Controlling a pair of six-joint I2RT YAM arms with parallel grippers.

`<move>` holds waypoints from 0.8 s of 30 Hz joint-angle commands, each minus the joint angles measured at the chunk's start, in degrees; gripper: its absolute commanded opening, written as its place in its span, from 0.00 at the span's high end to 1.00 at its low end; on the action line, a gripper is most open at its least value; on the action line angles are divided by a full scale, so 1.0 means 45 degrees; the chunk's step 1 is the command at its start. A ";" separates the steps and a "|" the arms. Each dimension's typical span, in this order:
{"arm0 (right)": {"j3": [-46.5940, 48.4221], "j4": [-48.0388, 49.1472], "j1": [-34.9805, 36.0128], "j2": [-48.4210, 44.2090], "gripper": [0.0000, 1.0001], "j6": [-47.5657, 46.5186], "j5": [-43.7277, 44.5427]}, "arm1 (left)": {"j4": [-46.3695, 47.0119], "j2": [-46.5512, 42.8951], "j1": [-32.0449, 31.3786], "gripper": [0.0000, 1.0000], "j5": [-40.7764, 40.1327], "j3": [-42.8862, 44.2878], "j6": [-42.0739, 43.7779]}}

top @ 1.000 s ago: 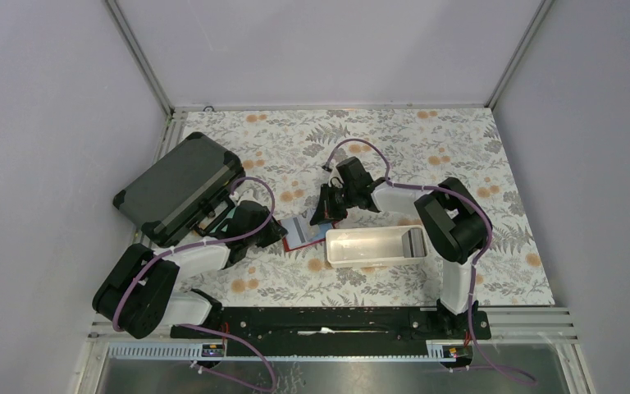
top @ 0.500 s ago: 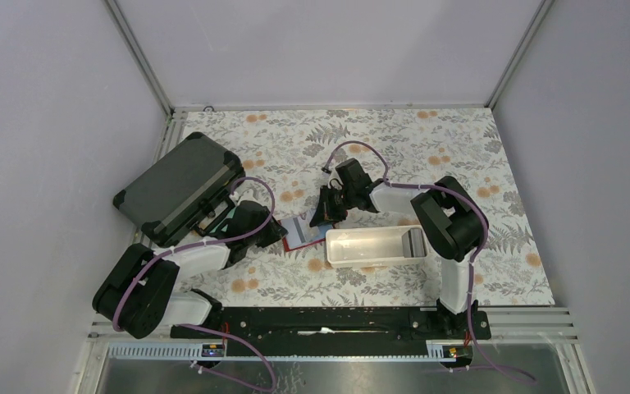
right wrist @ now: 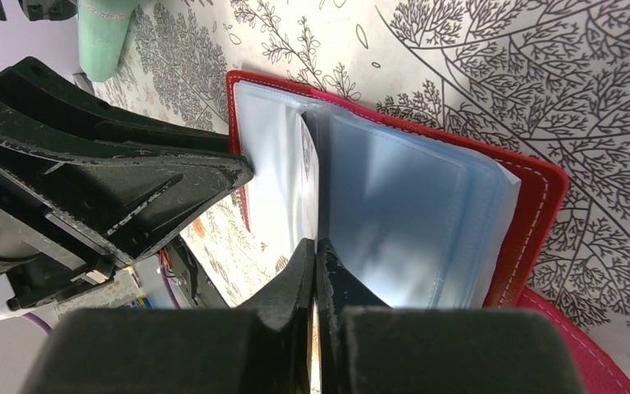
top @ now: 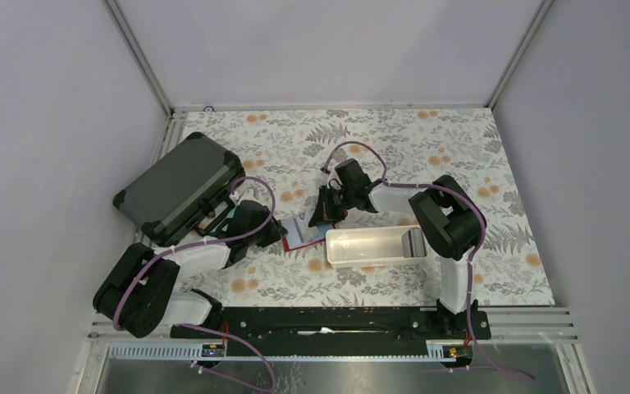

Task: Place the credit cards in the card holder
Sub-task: Insert the credit card into the card holder.

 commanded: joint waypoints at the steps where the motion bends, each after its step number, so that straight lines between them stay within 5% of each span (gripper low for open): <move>1: 0.0180 -0.0094 0.0349 0.0481 1.00 -0.0212 0.0330 | -0.1822 0.0661 0.0037 0.77 -0.0236 -0.0266 0.0564; 24: 0.0170 -0.0863 0.0214 0.0486 1.00 -0.0526 0.0854 | -0.1972 0.0446 0.0055 0.78 -0.0295 -0.0313 0.0550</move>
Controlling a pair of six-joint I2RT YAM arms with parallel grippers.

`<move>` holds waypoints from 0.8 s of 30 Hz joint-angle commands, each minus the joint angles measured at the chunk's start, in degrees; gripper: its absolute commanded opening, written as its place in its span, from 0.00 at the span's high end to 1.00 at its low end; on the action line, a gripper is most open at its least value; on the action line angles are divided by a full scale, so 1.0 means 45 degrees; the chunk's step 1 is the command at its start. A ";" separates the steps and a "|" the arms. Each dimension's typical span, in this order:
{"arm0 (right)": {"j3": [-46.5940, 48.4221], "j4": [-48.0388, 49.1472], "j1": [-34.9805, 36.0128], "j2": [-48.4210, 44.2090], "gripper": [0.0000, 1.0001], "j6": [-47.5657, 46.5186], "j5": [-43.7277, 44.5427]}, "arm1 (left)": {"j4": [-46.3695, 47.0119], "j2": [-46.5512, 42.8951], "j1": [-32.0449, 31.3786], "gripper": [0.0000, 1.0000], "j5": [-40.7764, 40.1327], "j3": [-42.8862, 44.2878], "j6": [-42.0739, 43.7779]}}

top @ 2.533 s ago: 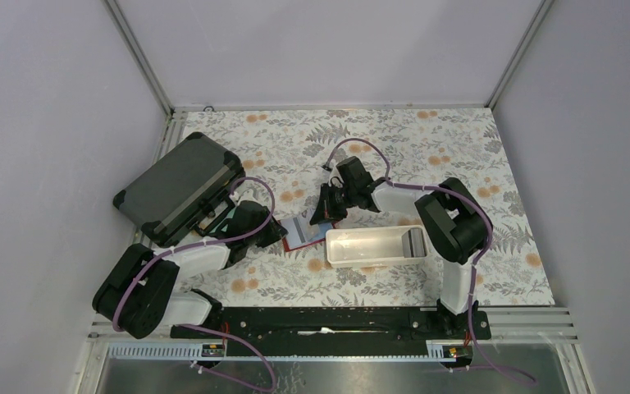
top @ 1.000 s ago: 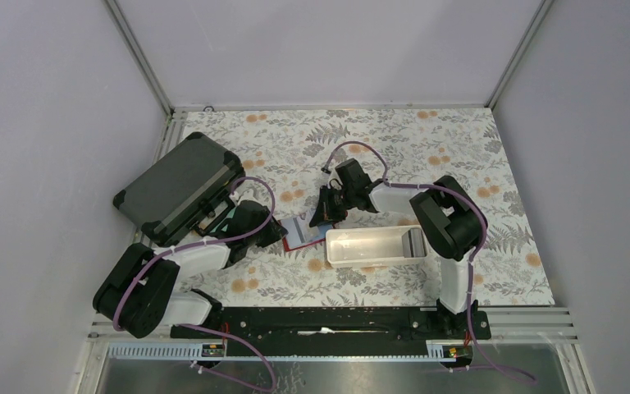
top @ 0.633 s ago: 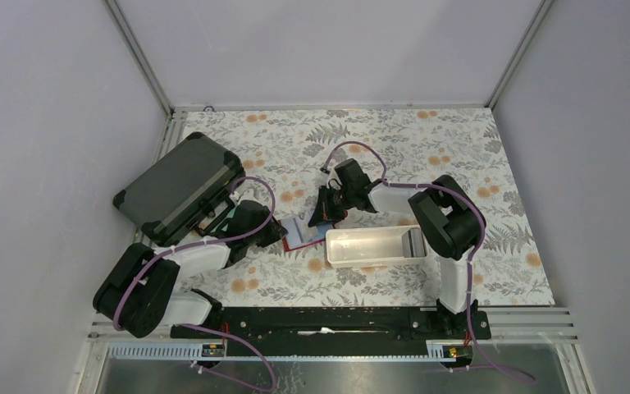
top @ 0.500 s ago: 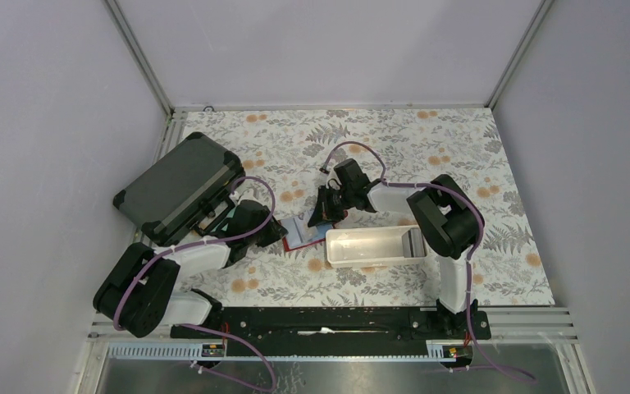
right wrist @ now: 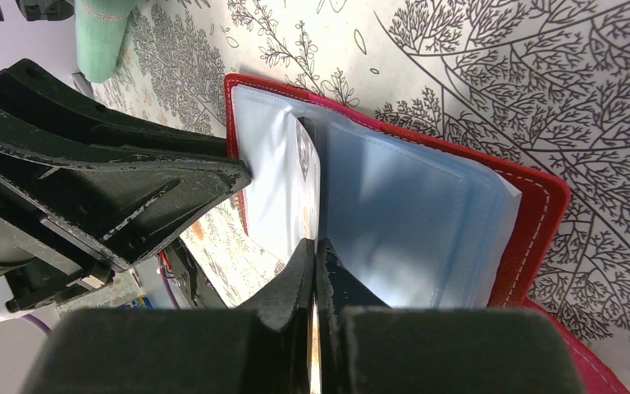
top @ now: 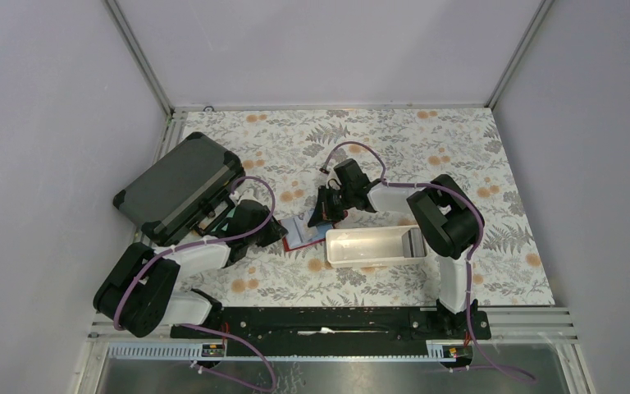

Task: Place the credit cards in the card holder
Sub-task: Insert the credit card into the card holder.

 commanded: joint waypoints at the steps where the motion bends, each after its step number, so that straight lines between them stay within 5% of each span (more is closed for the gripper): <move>1: 0.0052 -0.0948 0.0154 0.0284 1.00 -0.0574 0.0872 | -0.1913 0.0377 0.0003 0.78 -0.0399 -0.0373 0.0526; 17: 0.0059 -0.1027 0.0499 0.0592 0.99 -0.0573 0.0862 | -0.1914 0.0298 0.0003 0.76 -0.0248 -0.0372 0.0506; 24: 0.0522 -0.2151 0.0522 0.0613 0.77 -0.0765 0.1507 | -0.1783 -0.0073 0.0003 0.64 0.0211 -0.0333 0.0486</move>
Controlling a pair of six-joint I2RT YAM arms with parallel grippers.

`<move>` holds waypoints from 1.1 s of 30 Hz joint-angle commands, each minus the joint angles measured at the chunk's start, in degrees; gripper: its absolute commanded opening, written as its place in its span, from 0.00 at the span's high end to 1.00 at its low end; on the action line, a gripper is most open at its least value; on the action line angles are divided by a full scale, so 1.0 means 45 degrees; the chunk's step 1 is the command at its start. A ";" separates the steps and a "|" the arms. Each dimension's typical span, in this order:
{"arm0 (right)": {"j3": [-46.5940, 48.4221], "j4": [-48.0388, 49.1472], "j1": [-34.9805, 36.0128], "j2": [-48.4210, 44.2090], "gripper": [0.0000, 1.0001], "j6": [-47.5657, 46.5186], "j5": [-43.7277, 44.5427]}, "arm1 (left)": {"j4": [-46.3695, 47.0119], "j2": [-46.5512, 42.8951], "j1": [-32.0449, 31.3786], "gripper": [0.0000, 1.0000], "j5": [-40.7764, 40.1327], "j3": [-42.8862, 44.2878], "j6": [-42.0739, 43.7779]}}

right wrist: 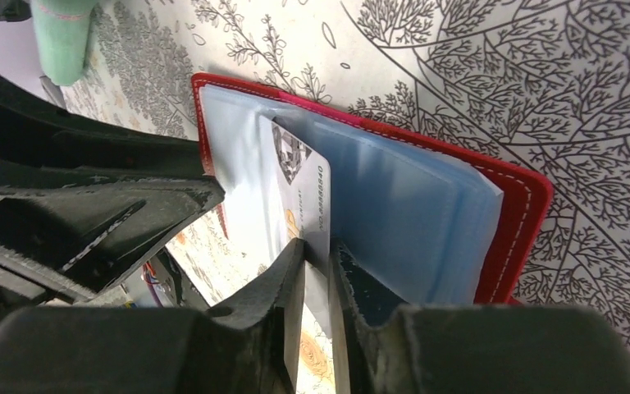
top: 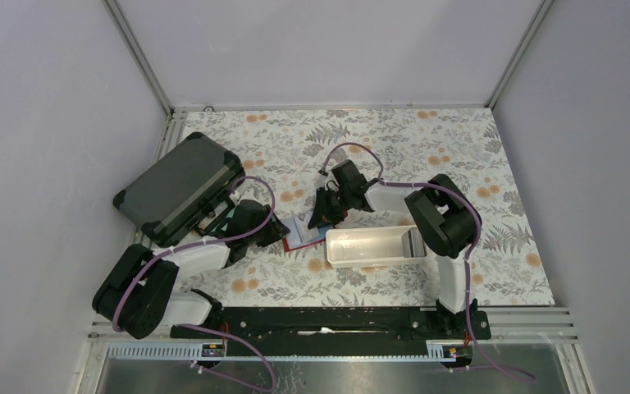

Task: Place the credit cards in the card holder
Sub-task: Insert the credit card into the card holder.

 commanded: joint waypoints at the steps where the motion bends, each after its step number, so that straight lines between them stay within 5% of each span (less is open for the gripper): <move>1: 0.0301 -0.1547 0.0418 0.0465 0.74 -0.0577 0.1090 | -0.1773 0.0022 0.0008 0.64 0.0098 -0.0333 0.0482; 16: 0.1249 -0.2723 0.1021 0.0672 0.66 -0.0993 0.2038 | -0.1066 0.0461 0.0003 0.67 0.0686 -0.0334 0.0540; 33: 0.3009 -0.5399 0.1664 0.0258 0.39 -0.1828 0.5174 | -0.1211 0.0298 -0.0002 0.69 0.0616 -0.0362 0.0502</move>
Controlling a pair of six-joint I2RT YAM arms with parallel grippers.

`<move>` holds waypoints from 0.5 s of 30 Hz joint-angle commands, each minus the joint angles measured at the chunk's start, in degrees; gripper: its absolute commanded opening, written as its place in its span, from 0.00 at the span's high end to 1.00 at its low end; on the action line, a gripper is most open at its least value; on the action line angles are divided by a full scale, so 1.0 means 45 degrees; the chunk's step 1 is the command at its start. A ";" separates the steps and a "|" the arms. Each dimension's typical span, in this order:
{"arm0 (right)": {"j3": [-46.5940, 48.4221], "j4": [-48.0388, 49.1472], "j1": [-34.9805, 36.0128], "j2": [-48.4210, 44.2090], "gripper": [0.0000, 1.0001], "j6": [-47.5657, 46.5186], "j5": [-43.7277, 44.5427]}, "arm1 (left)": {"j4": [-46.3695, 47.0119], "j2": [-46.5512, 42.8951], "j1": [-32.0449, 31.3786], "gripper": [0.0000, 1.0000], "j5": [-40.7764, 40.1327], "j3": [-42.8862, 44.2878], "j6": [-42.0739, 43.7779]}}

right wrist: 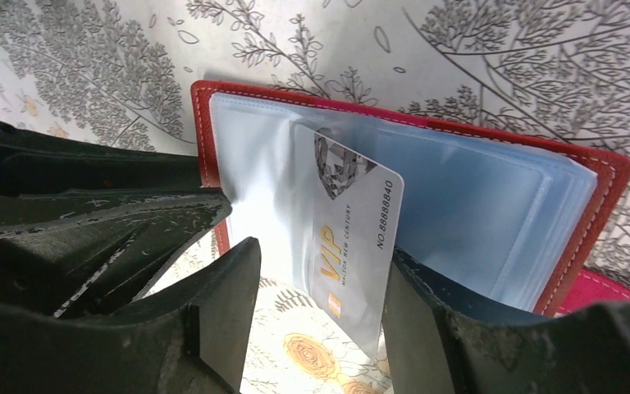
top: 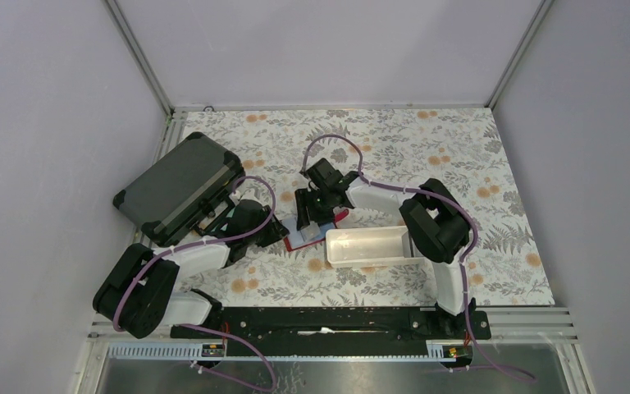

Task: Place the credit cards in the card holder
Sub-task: Insert the credit card into the card holder.

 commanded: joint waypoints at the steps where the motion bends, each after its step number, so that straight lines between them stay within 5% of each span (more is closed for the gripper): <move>1: 0.0256 -0.1377 -0.0030 -0.0012 0.39 -0.0669 0.1591 | -0.1192 0.0301 -0.0066 0.69 0.0284 -0.0349 0.0217; 15: 0.0163 -0.1486 -0.0007 -0.0672 0.33 -0.1136 0.2157 | -0.1303 0.0205 -0.0055 0.71 0.0246 -0.0328 0.0215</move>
